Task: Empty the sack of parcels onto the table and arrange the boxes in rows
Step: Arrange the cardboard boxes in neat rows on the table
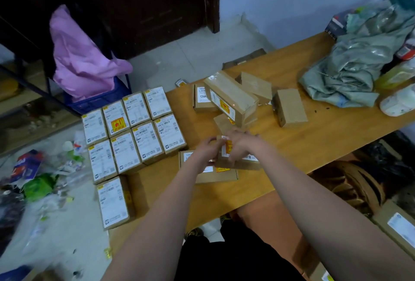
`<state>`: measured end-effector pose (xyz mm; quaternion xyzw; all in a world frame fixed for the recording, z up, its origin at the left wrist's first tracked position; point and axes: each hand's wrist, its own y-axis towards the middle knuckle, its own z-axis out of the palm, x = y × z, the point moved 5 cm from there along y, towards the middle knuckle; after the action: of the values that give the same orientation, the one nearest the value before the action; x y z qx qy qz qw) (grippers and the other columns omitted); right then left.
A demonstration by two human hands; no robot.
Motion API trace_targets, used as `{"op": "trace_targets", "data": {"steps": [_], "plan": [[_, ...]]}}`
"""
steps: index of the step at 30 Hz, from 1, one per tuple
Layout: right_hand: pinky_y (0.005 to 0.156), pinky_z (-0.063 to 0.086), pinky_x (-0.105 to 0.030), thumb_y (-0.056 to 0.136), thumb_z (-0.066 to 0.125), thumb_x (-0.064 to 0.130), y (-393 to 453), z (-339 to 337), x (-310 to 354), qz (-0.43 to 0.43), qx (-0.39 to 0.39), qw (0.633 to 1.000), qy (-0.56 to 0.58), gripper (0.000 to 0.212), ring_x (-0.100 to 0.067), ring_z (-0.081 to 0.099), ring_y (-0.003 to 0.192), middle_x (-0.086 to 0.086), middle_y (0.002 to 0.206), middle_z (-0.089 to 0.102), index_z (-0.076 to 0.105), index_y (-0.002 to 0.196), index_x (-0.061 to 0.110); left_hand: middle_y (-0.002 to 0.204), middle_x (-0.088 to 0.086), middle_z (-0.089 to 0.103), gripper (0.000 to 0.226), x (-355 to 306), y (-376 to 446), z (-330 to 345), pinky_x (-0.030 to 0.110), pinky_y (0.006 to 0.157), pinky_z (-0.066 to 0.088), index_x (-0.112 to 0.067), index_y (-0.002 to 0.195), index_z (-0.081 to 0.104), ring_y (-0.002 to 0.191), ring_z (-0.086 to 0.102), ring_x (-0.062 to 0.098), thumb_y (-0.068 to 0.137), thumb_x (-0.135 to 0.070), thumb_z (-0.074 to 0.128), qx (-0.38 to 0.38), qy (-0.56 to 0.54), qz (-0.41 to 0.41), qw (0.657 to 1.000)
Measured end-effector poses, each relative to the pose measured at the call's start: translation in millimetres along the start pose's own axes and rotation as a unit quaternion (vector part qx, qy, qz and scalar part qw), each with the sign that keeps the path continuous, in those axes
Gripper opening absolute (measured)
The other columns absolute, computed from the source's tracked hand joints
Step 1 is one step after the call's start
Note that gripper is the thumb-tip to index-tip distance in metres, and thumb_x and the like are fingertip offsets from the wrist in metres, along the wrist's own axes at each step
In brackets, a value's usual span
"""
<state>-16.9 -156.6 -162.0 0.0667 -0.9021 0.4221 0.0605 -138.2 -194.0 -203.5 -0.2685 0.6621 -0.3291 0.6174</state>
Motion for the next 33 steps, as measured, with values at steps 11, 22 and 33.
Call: {"op": "trace_targets", "data": {"steps": [11, 22, 33], "plan": [[0.117, 0.025, -0.048, 0.07, 0.07, 0.071, 8.3, 19.7, 88.9, 0.039, -0.023, 0.981, 0.188, 0.127, -0.035, 0.006, 0.149, -0.015, 0.162, -0.009, -0.01, 0.156, 0.022, 0.108, 0.013, 0.067, 0.025, 56.9, -44.3, -128.8, 0.04, 0.079, 0.05, -0.016, 0.112, 0.065, 0.092, 0.06, 0.027, 0.088, -0.022, 0.068, -0.096, -0.166, -0.005, 0.981], [0.082, 0.058, -0.045, 0.087, 0.073, 0.023, 5.7, 87.5, 178.8, 0.009, 0.131, 0.841, 0.525, 0.044, -0.027, 0.071, 0.094, -0.01, 0.106, 0.074, 0.058, 0.125, 0.006, 0.115, 0.009, 0.068, 0.042, 104.1, -85.1, -193.2, 0.042, 0.084, 0.058, -0.026, 0.127, 0.054, 0.099, 0.069, 0.025, 0.089, -0.014, 0.067, -0.131, -0.164, 0.04, 0.977], [0.092, 0.054, -0.049, 0.086, 0.075, 0.014, 14.8, 131.7, 217.7, 0.008, 0.156, 0.914, 0.376, 0.038, -0.029, 0.066, 0.103, -0.012, 0.115, 0.069, 0.057, 0.118, 0.006, 0.132, 0.017, 0.045, 0.043, 162.6, -121.0, -270.4, 0.036, 0.101, 0.034, -0.017, 0.133, 0.052, 0.125, 0.037, 0.035, 0.091, -0.013, 0.06, -0.437, 0.146, 0.053, 0.886]]}}
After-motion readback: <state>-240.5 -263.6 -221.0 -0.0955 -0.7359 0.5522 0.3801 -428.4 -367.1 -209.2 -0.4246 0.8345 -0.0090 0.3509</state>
